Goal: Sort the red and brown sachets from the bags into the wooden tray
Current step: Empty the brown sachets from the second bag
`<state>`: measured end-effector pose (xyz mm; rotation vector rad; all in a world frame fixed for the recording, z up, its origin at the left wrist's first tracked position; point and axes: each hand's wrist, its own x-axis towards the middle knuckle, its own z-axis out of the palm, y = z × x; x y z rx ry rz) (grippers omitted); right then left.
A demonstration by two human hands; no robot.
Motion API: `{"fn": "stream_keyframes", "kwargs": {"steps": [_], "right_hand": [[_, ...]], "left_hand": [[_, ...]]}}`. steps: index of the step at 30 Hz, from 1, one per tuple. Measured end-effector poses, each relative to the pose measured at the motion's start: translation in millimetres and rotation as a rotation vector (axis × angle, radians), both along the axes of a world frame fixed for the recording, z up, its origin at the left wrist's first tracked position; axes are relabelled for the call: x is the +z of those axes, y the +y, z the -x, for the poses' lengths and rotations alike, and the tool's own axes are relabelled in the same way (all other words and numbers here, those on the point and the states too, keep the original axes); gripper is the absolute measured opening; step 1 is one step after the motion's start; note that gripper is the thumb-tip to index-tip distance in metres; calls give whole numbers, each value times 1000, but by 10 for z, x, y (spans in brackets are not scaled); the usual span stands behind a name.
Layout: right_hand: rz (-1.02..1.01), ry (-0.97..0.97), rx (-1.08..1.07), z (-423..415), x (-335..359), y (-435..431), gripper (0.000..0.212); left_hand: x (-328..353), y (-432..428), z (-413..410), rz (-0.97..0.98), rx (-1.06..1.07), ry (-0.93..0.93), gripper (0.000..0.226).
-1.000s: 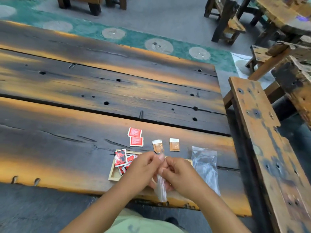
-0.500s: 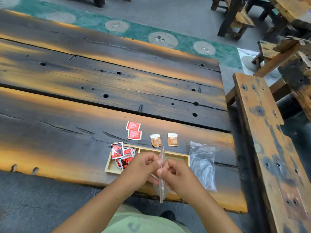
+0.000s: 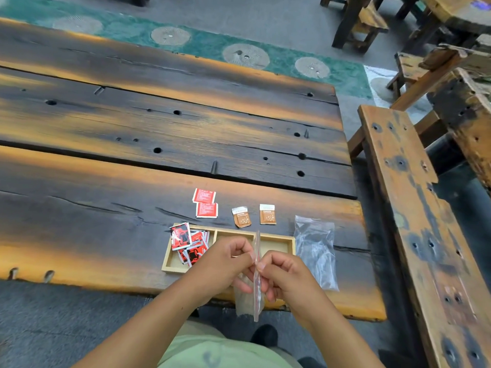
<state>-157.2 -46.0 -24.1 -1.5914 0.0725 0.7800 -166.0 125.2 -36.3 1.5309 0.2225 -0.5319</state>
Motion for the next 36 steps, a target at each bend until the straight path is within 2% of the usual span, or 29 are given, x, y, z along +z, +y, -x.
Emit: {"fn": "stream_keyframes", "kwargs": {"steps": [6,9,11,13,14,17,20,24,28,32,36], "right_hand": [[11,113,-42,14,-9,0,37],[80,11,-10,5,-18,30,30],[114,-94,20,11,-19,77,23],[130,-152,33,29,-19,108,26],[134,-162,36,37,-20,114,25],[116,-141,12,42,-60,96,20],[95,-120,-14,43,-74,90,25],[39,-106,-1,33,-22,116,28],[-37,-69,-87,-43,-30,83,25],[107,-167,-77,-136,-41,-40,34],[322,-292,-12,-211,-28,-198,23]], "left_hand": [[18,-8,-36,-13,-116,-16,17],[25,-15,-11,38,-104,42,10],[33,-48,0,58,-117,79,26],[34,-83,7,54,-132,81,47],[33,-90,6,53,-124,71,50],[43,-71,-5,134,-87,62,47],[26,-55,-12,180,-75,70,34],[-17,-44,-19,236,-83,47,32],[-36,19,1,327,-12,74,28],[-70,106,-6,119,-66,32,38],[6,230,-39,-109,-244,9,46]]}}
